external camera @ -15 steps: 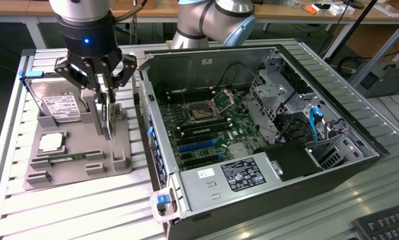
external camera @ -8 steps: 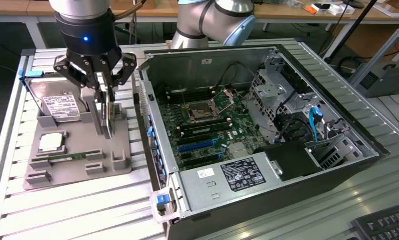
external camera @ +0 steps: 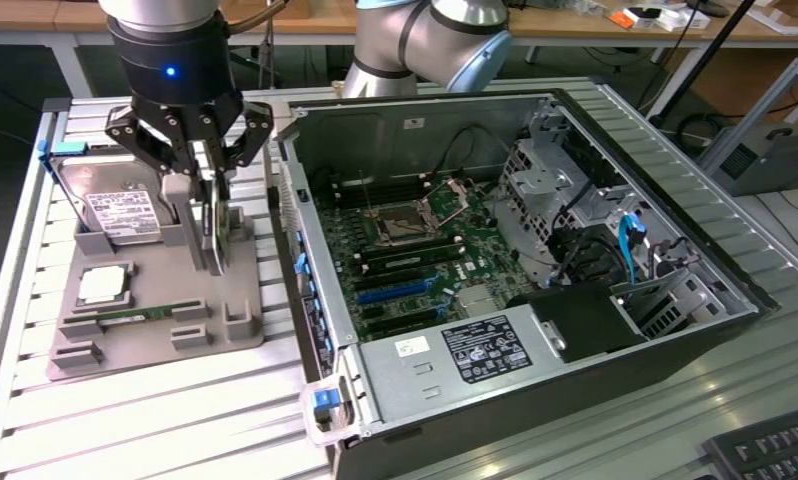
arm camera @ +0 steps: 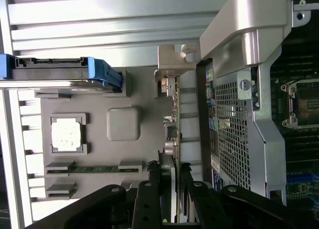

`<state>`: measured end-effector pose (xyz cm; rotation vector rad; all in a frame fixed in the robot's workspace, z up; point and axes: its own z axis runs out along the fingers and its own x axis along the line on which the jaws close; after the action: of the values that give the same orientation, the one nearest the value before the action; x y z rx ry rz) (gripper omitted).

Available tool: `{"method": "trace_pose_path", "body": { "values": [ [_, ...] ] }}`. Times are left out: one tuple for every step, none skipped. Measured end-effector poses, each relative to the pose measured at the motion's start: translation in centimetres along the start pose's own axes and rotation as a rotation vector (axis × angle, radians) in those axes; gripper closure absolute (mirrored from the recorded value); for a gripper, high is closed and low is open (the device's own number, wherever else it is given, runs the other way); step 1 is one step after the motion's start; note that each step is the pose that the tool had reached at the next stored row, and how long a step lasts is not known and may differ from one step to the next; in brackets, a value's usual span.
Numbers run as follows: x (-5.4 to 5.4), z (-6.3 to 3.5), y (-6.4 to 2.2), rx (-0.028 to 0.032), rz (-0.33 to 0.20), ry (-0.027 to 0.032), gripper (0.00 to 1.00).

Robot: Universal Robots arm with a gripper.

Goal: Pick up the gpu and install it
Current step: 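Pick up the gpu and move the gpu toward the slot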

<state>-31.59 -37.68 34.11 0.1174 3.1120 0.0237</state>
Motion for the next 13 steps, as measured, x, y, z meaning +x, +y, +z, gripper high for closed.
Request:
{"method": "trace_pose_path", "body": {
  "values": [
    [0.00, -0.06, 0.00, 0.0000, 0.000, 0.0000, 0.73],
    [0.00, -0.11, 0.00, 0.0000, 0.000, 0.0000, 0.73],
    [0.00, -0.16, 0.00, 0.0000, 0.000, 0.0000, 0.73],
    [0.00, -0.22, 0.00, 0.0001, 0.000, 0.0000, 0.73],
    [-0.01, -0.27, 0.00, 0.0000, 0.000, 0.0000, 0.73],
    [-0.01, -0.33, 0.00, 0.0000, 0.000, 0.0000, 0.73],
    [-0.01, -0.37, 0.01, 0.0000, 0.000, 0.0000, 0.73],
    [-0.01, -0.43, 0.01, 0.0000, 0.000, 0.0000, 0.73],
    [-0.01, -0.49, 0.01, 0.0000, 0.000, 0.0000, 0.73],
    [-0.01, -0.55, 0.01, 0.0001, 0.000, 0.0001, 0.73],
    [-0.02, -0.60, 0.01, 0.0000, 0.000, 0.0001, 0.73],
    [-0.02, -0.66, 0.01, 0.0000, 0.000, 0.0000, 0.73],
    [-0.02, -0.79, 0.01, 0.0000, 0.000, 0.0000, 0.73]
  ]
}}
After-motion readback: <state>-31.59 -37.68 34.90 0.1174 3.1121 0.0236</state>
